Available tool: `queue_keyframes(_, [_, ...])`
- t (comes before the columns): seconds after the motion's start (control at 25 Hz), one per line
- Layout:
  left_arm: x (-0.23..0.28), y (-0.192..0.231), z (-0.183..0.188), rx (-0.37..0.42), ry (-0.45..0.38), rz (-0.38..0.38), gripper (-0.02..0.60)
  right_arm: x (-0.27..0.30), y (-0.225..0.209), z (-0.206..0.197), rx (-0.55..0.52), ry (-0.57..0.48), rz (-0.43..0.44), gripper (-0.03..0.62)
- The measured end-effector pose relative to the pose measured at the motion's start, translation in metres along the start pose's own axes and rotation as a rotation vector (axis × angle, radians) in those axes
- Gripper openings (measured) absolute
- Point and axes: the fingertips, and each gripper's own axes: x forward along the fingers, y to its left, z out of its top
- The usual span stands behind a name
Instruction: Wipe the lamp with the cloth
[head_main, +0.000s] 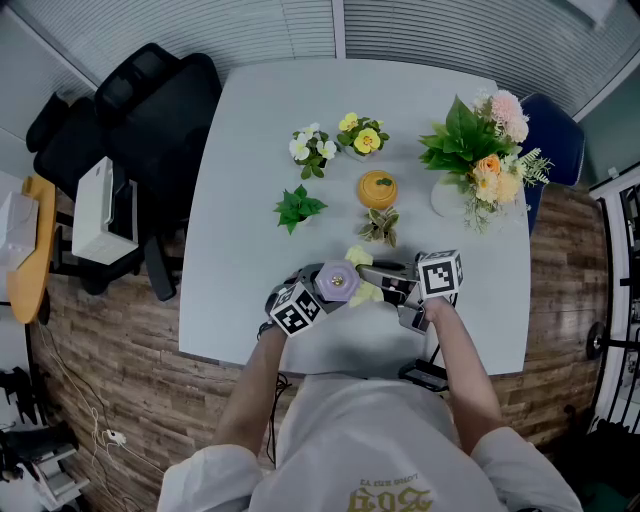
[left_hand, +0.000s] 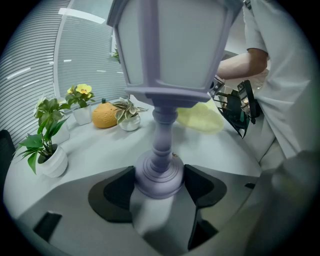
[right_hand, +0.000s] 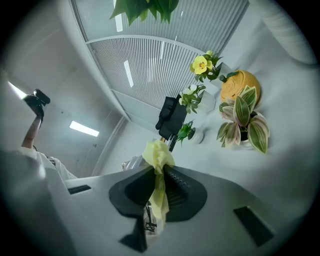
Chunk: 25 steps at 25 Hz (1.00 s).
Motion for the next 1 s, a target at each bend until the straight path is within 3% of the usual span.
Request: queue_keyframes(1.0, [0.001,0.0,-0.001,-0.009,0.007,-0.005,0.308,-0.018,0.021,-0.011,-0.01,-0.015,0.027,0.052])
